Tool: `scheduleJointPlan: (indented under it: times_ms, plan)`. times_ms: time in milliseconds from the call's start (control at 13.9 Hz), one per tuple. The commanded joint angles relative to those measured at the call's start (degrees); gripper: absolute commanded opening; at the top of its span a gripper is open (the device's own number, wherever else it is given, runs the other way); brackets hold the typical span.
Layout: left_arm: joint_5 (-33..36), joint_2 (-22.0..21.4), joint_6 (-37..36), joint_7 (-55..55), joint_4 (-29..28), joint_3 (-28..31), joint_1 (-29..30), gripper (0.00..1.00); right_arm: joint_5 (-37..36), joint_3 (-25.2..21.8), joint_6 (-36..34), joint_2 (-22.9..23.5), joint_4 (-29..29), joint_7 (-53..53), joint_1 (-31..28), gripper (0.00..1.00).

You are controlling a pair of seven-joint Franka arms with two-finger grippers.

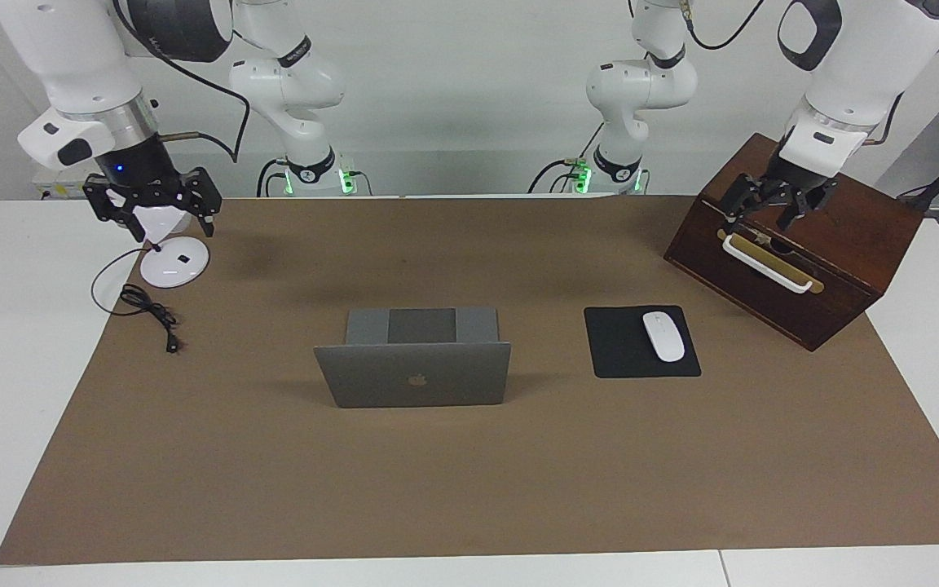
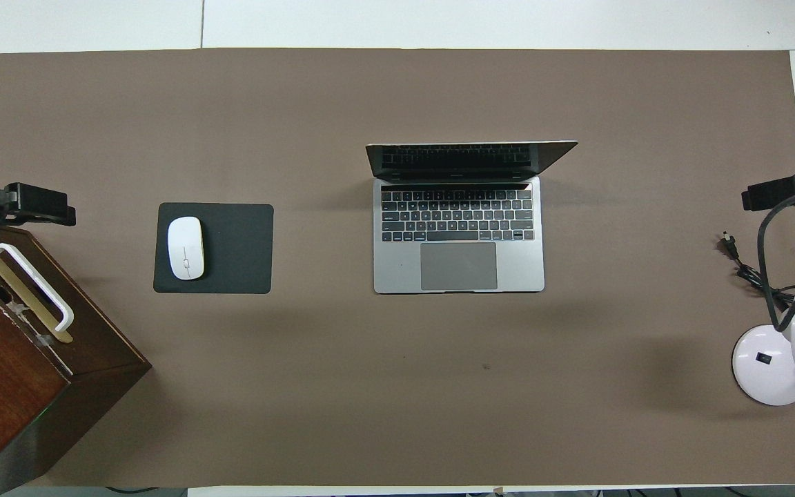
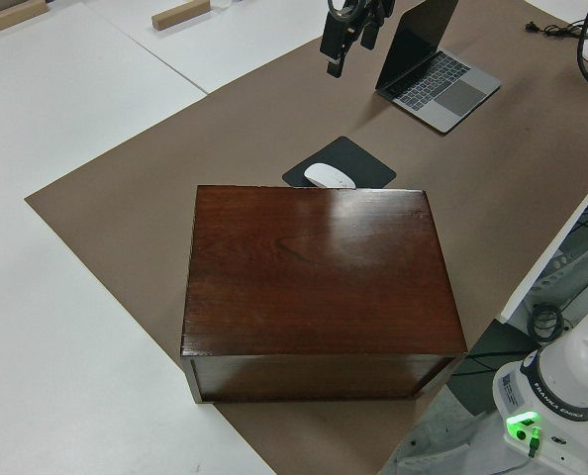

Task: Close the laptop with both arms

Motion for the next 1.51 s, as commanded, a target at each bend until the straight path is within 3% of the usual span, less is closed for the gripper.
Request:
scheduleJointPlan:
  times_ms: [0,577,793,937,1297,1369,1441]
  plan:
    - [0.38,0.22,-1.02,0.26,0.87,-0.43,0.76,1.0,0.92,0.31,1.43,0.61,0.29,0.29,-0.66,1.0]
    - [0.38,0.31,0.2,0.0,0.96,-0.43,0.76,1.0,1.0,0.31,4.06,4.56,5.03,0.2,-0.13,1.0]
    - [0.47,0.39,0.21,0.17,1.05,-0.43,0.76,1.0,0.83,0.31,4.76,7.46,9.41,0.29,1.09,0.98]
    - [0.47,0.31,-0.14,0.26,0.87,-0.52,0.76,1.0,0.83,0.31,6.78,9.21,11.53,0.29,1.54,0.95]
    - [0.47,0.22,-0.15,0.26,0.69,-0.52,0.76,1.0,0.65,0.48,13.63,15.36,17.94,0.55,4.26,0.68]
    - [0.47,0.22,0.21,0.26,0.69,-0.52,0.76,0.98,0.65,0.13,15.12,17.2,19.87,0.55,5.22,0.67]
    - [0.47,0.22,0.47,0.17,0.69,-0.52,0.76,0.86,0.57,-0.04,16.27,19.4,22.41,0.55,6.1,0.66]
